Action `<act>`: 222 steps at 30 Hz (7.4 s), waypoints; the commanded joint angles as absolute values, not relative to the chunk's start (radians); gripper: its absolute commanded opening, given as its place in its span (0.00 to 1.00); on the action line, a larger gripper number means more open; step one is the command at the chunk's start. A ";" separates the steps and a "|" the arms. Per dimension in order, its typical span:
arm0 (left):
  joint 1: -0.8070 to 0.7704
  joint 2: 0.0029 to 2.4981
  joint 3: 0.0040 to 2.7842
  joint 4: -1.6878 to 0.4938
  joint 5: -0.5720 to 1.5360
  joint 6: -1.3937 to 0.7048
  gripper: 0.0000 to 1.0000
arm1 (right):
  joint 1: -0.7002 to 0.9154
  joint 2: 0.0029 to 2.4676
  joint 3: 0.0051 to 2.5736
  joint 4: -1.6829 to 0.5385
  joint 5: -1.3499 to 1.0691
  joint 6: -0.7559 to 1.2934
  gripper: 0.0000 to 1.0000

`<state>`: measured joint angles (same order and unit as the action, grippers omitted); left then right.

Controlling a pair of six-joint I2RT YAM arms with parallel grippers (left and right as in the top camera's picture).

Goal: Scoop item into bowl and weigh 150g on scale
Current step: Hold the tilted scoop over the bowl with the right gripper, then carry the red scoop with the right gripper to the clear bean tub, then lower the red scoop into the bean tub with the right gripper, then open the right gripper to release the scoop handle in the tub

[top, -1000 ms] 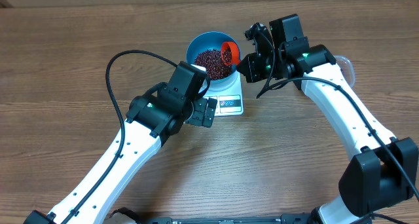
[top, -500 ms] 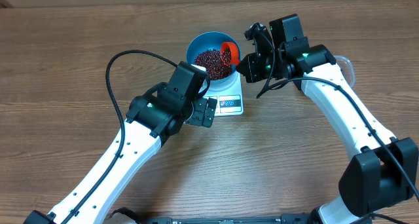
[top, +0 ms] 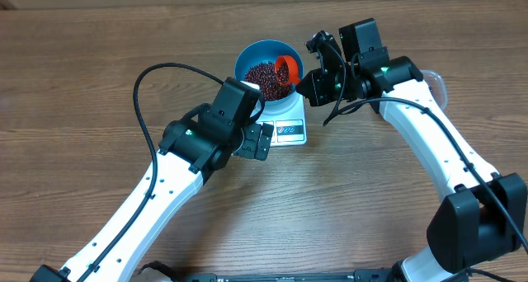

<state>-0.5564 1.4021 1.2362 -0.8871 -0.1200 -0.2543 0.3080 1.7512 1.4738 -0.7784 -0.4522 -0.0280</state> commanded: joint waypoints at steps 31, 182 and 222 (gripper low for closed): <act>-0.556 1.395 1.229 -0.886 -0.118 -0.239 1.00 | 0.307 1.723 1.500 -0.776 -0.450 -0.023 0.04; -0.556 1.395 1.229 -0.886 -0.118 -0.239 1.00 | -0.153 1.703 1.477 -1.044 -0.197 0.566 0.04; -0.556 1.395 1.229 -0.886 -0.118 -0.239 1.00 | -0.207 1.708 1.433 -1.176 -0.001 0.567 0.61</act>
<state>-0.5564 1.4021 1.2362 -0.8871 -0.1200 -0.2543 -0.2031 1.7164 1.3739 -1.1538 -0.0181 0.6392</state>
